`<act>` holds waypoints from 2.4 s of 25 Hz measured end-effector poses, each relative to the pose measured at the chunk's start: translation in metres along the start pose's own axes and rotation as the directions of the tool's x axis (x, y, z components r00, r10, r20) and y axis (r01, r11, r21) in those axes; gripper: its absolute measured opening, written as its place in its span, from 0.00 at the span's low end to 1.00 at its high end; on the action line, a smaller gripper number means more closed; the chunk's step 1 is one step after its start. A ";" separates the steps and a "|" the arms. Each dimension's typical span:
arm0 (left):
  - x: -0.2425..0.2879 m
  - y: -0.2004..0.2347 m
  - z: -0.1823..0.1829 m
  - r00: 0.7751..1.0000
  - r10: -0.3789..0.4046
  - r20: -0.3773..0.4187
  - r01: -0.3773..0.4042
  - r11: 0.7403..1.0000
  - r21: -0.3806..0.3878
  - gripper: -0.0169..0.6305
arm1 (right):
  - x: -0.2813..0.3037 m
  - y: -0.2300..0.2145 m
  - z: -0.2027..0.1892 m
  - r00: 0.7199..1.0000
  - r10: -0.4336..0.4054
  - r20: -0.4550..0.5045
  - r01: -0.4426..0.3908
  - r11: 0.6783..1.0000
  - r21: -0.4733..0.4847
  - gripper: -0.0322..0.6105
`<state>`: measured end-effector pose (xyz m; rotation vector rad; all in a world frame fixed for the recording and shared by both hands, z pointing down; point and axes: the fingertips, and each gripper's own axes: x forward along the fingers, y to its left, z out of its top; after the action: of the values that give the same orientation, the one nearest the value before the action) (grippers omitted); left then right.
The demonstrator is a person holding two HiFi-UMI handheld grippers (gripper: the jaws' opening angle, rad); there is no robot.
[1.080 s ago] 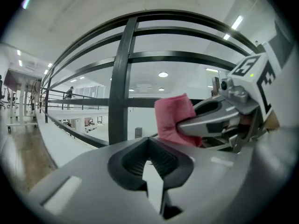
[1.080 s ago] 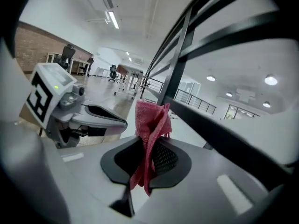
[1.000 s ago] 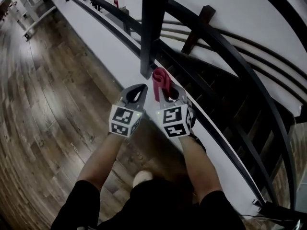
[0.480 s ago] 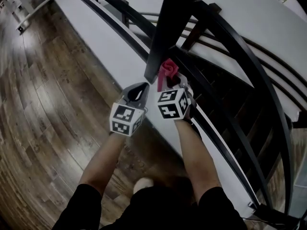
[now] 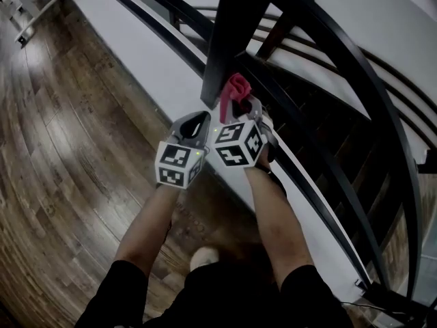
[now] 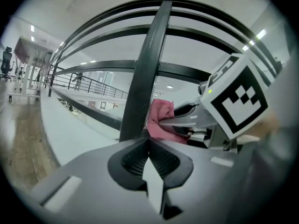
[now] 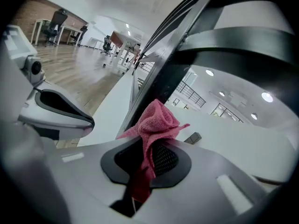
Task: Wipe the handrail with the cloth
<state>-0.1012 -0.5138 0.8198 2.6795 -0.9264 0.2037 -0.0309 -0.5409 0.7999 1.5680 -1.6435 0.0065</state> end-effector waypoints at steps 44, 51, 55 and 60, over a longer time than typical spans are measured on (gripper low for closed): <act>-0.005 -0.224 -0.034 0.964 -0.248 -0.098 0.257 0.962 0.096 0.03 | -0.173 -0.057 -0.215 0.969 -0.072 -0.236 0.127 0.965 0.230 0.11; -0.004 -0.264 -0.040 0.946 -0.306 -0.104 0.315 0.944 0.095 0.03 | -0.197 -0.059 -0.239 0.962 -0.084 -0.259 0.131 0.977 0.170 0.11; -0.006 -0.283 -0.040 0.939 -0.330 -0.100 0.340 0.933 0.120 0.03 | -0.212 -0.061 -0.257 0.958 -0.070 -0.280 0.120 0.979 0.167 0.11; -0.008 -0.305 -0.051 0.921 -0.364 -0.137 0.383 0.912 0.149 0.03 | -0.224 -0.061 -0.271 0.950 -0.083 -0.302 0.113 0.990 0.082 0.11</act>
<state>0.0803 -0.2651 0.7953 2.9074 -0.3621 0.3499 0.1377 -0.2268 0.8184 1.6323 -1.3447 0.2637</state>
